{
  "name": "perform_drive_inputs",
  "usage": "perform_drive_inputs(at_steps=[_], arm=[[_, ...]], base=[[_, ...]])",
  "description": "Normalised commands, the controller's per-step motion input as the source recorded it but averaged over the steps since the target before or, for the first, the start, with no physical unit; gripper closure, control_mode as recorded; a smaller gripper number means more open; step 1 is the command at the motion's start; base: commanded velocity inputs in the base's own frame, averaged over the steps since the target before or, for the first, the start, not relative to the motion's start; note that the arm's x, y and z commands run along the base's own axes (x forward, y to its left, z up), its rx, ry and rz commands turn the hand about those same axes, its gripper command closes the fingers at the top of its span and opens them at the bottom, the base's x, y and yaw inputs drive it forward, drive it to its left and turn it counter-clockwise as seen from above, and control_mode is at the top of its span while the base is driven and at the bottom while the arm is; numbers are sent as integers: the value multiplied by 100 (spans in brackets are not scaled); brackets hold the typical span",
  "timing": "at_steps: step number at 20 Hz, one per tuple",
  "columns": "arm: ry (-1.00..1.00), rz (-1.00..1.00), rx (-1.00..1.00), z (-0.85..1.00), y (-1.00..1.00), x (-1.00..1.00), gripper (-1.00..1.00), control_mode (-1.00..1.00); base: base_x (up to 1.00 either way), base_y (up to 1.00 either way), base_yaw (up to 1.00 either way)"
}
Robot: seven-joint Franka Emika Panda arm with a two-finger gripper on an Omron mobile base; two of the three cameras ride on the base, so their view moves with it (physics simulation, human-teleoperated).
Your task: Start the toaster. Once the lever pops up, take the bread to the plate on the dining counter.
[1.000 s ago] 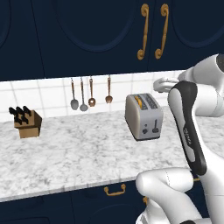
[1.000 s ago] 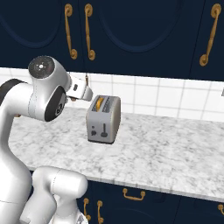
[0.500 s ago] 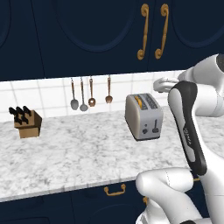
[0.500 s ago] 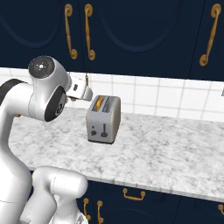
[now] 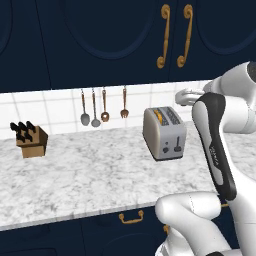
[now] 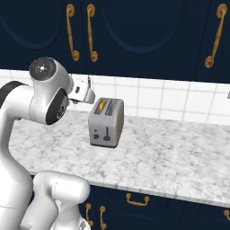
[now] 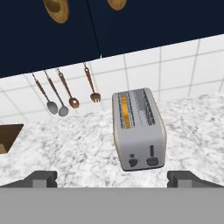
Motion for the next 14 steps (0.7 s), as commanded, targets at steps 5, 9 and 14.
perform_drive_inputs(at_steps=[5, 9, 14], arm=[[0, 0, 0, 0, 0, 0, -100, -100], [0, 0, 0, 0, 0, 0, -100, -100], [0, 0, 0, 0, 0, 0, -100, -100]], base=[[0, 0, 0], [0, 0, 0], [0, 0, 0]])
